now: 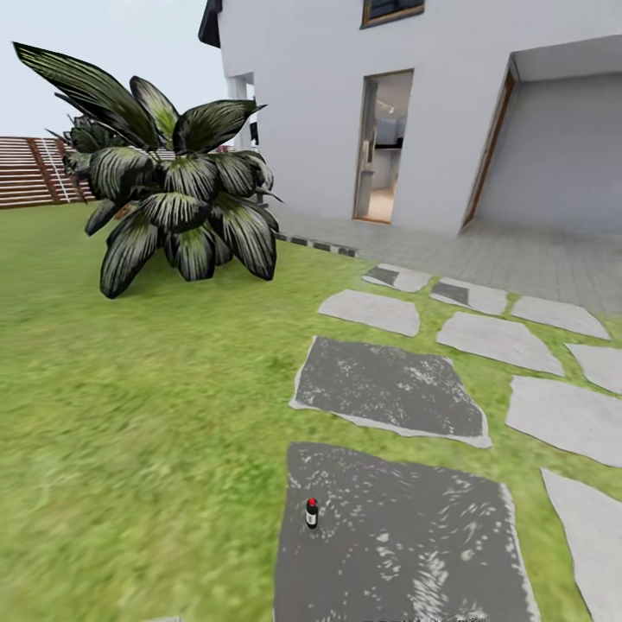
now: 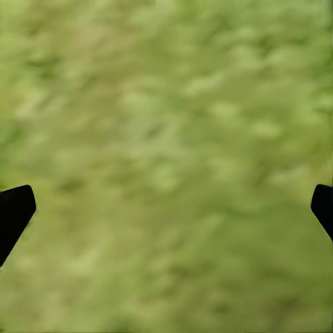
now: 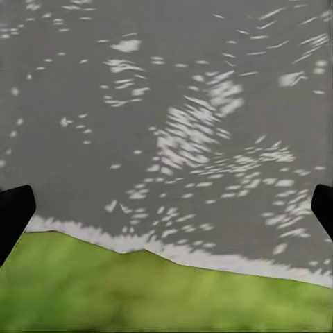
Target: In the garden, pick up the pesticide atomizer on the floor and spray pesticide onto both trees until each tree trunk is fully covered.
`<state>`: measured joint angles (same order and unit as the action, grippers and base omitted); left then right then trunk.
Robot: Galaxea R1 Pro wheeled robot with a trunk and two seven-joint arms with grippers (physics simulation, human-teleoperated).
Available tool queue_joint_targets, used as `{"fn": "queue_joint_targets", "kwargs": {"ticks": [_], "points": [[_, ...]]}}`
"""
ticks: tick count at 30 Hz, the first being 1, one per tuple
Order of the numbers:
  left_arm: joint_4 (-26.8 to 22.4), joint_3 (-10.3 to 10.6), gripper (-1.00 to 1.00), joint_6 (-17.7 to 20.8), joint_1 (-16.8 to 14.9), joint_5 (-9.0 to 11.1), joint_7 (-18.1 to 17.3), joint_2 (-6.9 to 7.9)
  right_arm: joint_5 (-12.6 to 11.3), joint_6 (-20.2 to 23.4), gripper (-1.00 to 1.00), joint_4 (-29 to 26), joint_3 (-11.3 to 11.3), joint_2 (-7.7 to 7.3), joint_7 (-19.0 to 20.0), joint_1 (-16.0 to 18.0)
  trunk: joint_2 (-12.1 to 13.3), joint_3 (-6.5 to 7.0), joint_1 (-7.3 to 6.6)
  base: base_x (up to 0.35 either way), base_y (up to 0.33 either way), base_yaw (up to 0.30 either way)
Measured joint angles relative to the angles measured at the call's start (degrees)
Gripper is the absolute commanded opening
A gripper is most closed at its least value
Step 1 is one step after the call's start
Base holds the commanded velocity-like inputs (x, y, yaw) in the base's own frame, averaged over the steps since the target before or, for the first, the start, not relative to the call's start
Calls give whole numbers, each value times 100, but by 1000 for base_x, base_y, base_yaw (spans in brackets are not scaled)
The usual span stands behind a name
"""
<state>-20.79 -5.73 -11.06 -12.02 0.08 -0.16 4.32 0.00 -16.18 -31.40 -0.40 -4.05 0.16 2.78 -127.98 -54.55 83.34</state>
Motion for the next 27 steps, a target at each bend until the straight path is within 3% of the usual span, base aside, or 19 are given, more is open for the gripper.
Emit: {"fn": "queue_joint_targets", "kwargs": {"ticks": [27], "points": [[-2, -2, 100, 0, 0, 5, 0, -1, 0, 0, 100, 0, 0, 0, 0, 0, 0, 0, 0, 0, 313, -294]]}}
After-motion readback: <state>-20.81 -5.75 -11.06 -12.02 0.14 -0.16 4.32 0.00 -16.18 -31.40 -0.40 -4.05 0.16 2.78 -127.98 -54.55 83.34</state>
